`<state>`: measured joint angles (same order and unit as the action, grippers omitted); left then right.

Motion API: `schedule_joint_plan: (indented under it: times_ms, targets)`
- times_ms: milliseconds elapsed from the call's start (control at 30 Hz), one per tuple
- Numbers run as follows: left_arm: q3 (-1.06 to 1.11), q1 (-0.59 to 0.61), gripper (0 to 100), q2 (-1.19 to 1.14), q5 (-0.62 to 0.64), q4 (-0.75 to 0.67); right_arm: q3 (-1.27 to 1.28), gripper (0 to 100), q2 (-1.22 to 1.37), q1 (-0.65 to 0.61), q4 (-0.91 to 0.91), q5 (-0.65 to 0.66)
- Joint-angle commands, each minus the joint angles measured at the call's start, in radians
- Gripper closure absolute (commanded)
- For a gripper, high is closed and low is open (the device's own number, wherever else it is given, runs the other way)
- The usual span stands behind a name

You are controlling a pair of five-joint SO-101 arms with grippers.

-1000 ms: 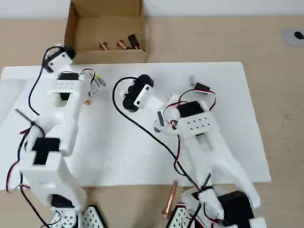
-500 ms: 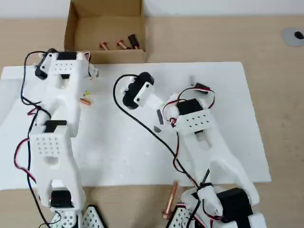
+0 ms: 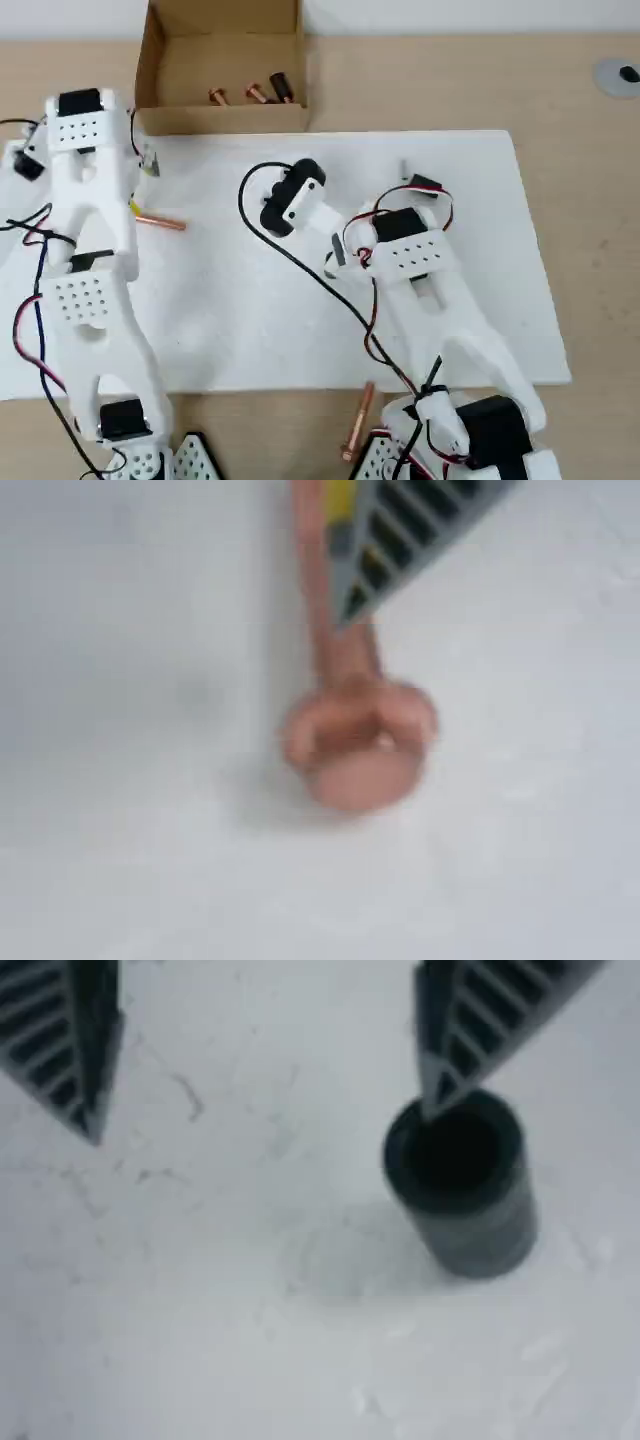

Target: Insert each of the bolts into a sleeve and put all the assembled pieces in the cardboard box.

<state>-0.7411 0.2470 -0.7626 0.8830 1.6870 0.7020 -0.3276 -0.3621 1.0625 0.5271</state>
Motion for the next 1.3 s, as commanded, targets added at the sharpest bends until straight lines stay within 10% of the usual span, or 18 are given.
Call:
schedule_joint_plan:
  times_ms: [0, 500, 1000, 1267]
  targets:
    - [-0.018, 0.006, 75, -0.005, -0.037, 0.071, -0.068, 75.6, 0.002, -0.021, 0.032, -0.006]
    - [0.16, 0.026, 75, -0.03, -0.011, 0.0, -0.116, 75.7, 0.002, -0.018, 0.087, -0.011]
    - [0.1, 0.084, 99, -0.145, -0.018, -0.014, -0.113, 75.7, 0.002, -0.016, 0.08, -0.011]
    - [-0.003, 0.052, 99, -0.136, -0.189, 0.066, -0.111, 75.7, 0.004, -0.019, 0.078, -0.011]
